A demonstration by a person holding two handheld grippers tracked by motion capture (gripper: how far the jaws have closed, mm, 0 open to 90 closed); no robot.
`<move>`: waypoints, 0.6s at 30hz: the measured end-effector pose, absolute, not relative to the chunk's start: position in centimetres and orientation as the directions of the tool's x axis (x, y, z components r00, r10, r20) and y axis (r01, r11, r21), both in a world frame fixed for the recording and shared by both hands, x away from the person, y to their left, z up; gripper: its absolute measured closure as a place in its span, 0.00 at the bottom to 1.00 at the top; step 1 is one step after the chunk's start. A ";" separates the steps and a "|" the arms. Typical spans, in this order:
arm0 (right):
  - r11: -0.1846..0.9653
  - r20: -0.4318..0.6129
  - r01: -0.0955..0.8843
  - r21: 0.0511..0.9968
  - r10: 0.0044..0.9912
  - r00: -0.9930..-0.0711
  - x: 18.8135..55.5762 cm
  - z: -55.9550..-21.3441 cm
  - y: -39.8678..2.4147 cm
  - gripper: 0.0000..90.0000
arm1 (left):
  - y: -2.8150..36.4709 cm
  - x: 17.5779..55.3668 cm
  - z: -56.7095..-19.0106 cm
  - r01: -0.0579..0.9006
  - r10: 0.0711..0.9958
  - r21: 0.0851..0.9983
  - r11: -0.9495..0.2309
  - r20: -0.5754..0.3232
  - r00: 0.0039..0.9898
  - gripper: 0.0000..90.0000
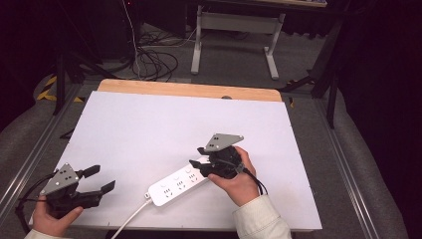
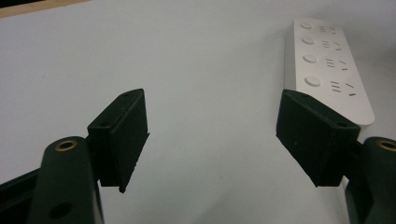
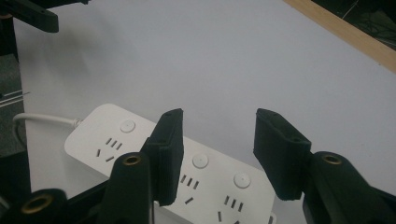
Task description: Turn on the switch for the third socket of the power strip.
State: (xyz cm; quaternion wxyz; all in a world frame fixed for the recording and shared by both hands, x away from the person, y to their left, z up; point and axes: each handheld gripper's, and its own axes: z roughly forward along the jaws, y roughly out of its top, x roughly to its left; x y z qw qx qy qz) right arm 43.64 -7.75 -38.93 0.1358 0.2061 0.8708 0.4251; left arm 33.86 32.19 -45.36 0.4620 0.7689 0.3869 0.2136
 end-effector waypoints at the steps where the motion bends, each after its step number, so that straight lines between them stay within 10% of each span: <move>1: 0.556 -0.063 0.244 0.794 0.475 -0.878 43.8 -39.0 -7.6 0.59 | 32.2 33.9 -45.4 0.397 0.792 0.876 -0.274 -0.029 0.609 0.29; 11: 0.584 -0.070 0.280 0.762 0.504 -0.861 44.9 -39.5 -7.1 0.72 | 32.2 33.9 -45.4 0.397 0.792 0.874 -0.279 -0.024 0.610 0.29; 18: 0.598 -0.031 0.287 0.749 0.463 -0.886 44.9 -40.4 -6.4 0.99 | 32.2 33.9 -45.4 0.398 0.791 0.874 -0.278 -0.026 0.611 0.29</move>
